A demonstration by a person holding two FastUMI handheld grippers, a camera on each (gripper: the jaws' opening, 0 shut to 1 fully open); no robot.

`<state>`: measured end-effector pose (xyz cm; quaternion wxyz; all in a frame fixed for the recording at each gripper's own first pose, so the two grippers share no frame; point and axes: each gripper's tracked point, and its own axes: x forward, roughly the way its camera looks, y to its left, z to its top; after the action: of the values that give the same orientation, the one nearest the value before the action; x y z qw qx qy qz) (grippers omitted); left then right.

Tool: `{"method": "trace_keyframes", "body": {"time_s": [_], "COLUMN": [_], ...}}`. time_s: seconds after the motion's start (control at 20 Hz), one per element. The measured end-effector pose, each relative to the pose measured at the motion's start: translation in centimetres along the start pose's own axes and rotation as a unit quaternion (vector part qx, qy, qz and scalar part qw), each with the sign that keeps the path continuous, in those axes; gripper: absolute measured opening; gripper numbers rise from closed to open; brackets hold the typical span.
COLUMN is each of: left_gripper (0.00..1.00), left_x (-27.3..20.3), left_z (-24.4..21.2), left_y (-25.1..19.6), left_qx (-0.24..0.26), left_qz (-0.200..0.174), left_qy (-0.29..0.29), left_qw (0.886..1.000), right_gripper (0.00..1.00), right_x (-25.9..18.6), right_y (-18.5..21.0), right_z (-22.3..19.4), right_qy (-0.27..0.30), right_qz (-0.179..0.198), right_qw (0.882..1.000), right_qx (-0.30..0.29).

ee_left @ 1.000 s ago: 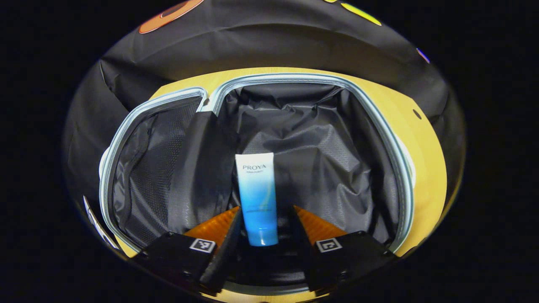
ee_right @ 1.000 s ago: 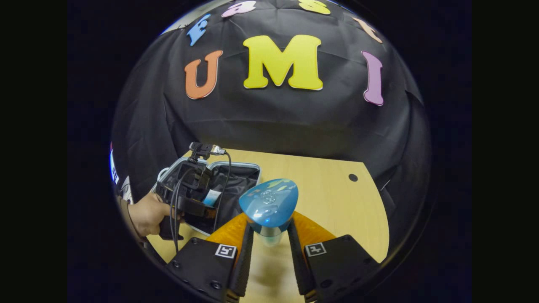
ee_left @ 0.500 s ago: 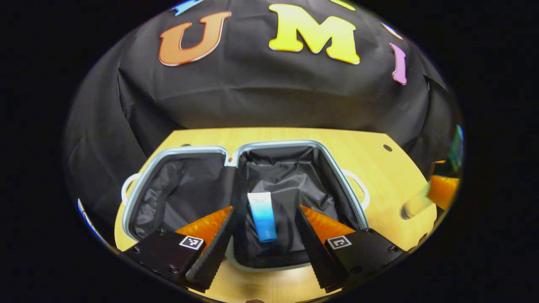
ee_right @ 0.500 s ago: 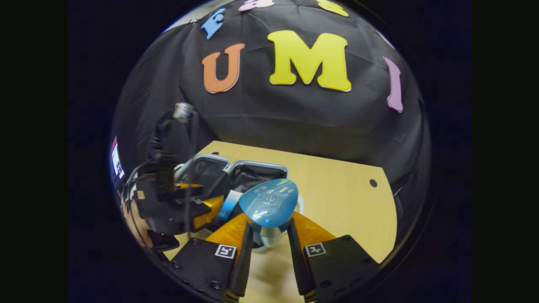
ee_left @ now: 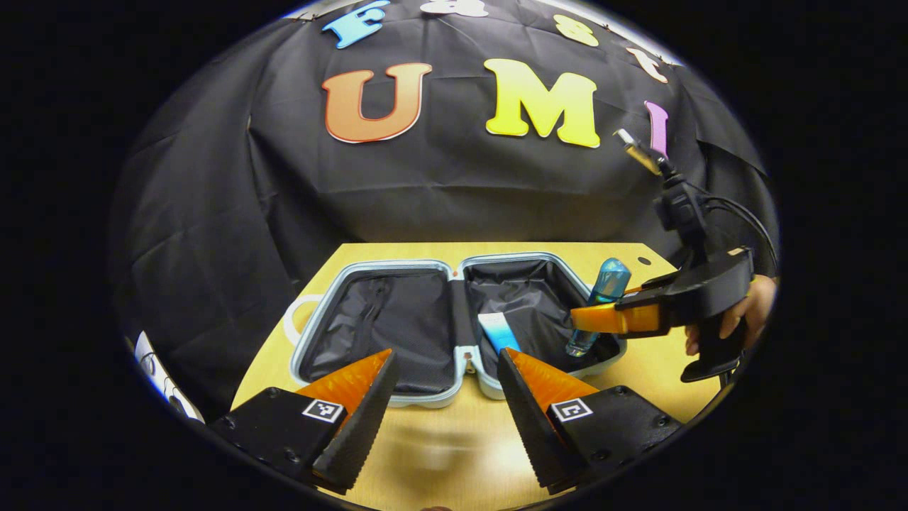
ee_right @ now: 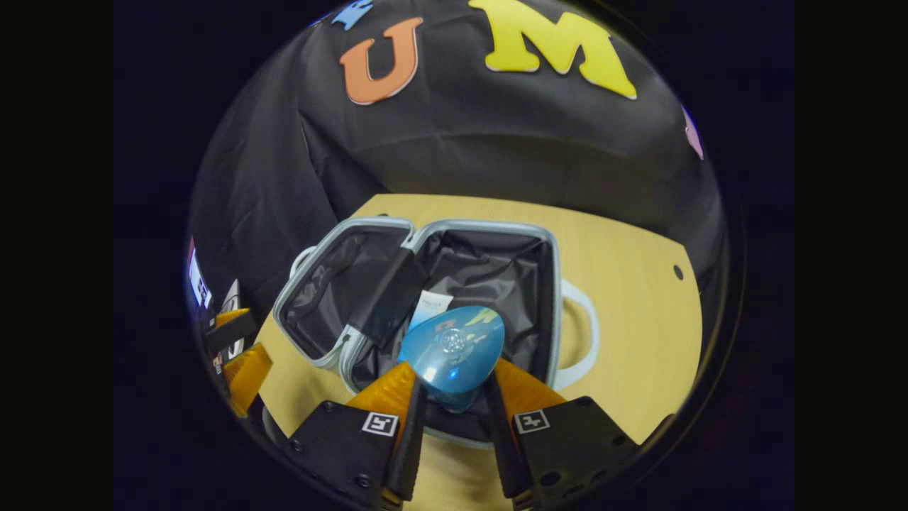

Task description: First open the suitcase, pack the skin care products into it, and then close the suitcase.

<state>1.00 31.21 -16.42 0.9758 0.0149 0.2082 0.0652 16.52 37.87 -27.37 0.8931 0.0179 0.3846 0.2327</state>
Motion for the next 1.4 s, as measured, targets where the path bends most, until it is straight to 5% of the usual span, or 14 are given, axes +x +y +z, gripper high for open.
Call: {"method": "trace_keyframes", "body": {"time_s": [1.0, 1.15, 1.4], "left_gripper": [0.91, 0.94, 0.96], "left_x": [-2.6, -2.5, -1.3], "left_z": [-1.4, -2.0, -2.9], "left_y": [6.3, 7.1, 8.6], "left_qx": [-0.105, -0.116, -0.152], "left_qz": [0.027, 0.036, 0.015], "left_qy": [-0.022, -0.015, -0.009], "left_qw": [0.994, 0.993, 0.988], "right_gripper": [0.41, 0.46, 0.73], "right_x": [11.3, 11.1, 8.1], "right_y": [-3.7, -3.5, -2.6], "right_z": [0.9, 1.4, 3.9], "right_qy": [0.051, 0.043, 0.010], "right_qz": [-0.122, -0.128, -0.120], "right_qw": [0.989, 0.989, 0.990], "right_qx": [0.070, 0.065, 0.075]}}
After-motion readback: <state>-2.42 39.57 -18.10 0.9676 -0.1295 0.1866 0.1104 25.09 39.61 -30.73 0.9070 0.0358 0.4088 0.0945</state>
